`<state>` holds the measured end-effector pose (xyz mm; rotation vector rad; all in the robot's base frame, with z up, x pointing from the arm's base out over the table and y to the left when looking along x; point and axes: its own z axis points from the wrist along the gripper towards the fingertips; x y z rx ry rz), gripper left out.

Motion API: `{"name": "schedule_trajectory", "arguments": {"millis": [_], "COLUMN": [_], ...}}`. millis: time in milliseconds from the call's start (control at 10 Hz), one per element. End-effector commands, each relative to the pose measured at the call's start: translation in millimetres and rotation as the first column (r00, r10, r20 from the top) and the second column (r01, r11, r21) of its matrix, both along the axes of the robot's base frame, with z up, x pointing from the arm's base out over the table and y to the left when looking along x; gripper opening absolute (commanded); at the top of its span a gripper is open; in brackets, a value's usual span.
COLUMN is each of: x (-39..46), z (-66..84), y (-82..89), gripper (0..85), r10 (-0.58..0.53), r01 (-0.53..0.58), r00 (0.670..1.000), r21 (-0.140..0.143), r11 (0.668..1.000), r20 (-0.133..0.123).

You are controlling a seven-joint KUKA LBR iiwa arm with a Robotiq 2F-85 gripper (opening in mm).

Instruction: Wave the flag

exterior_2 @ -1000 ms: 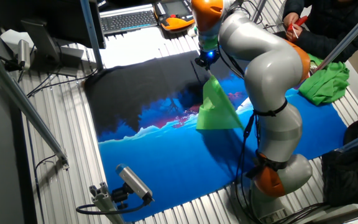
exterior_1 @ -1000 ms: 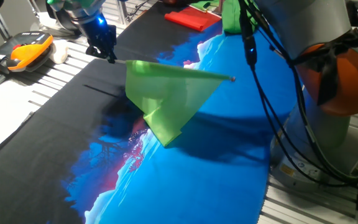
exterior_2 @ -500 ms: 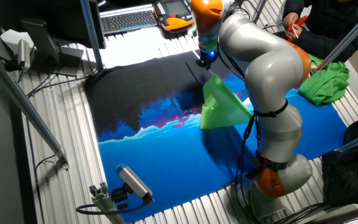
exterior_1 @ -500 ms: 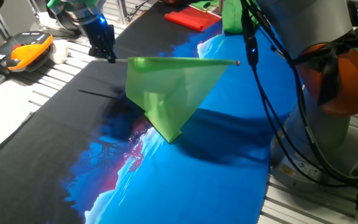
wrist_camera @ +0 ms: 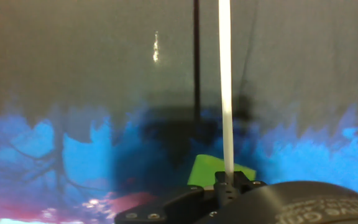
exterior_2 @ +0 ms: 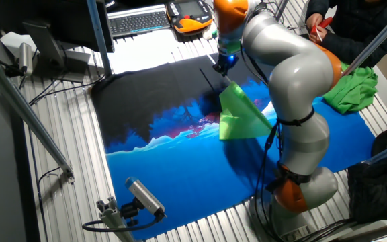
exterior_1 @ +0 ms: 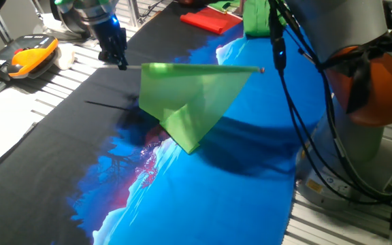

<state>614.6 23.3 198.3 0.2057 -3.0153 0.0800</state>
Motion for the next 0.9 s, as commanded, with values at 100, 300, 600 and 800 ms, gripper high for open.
{"name": "schedule_trajectory", "arguments": {"millis": [100, 300, 600, 800], "x": [-0.5, -0.6, -1.2, -1.9], "z": [0.6, 0.5, 1.0, 1.5], "y": [0.2, 0.4, 5.0, 4.6], "gripper": [0.0, 0.0, 0.0, 0.0], "r10": [-0.596, -0.712, -0.814, -0.887], "r01": [0.595, 0.71, 0.813, 0.889], "r00": [0.803, 0.702, 0.577, 0.438], "r21": [0.043, 0.074, 0.136, 0.218], "r11": [0.803, 0.7, 0.565, 0.403], "r20": [0.003, -0.012, -0.064, -0.145]}}
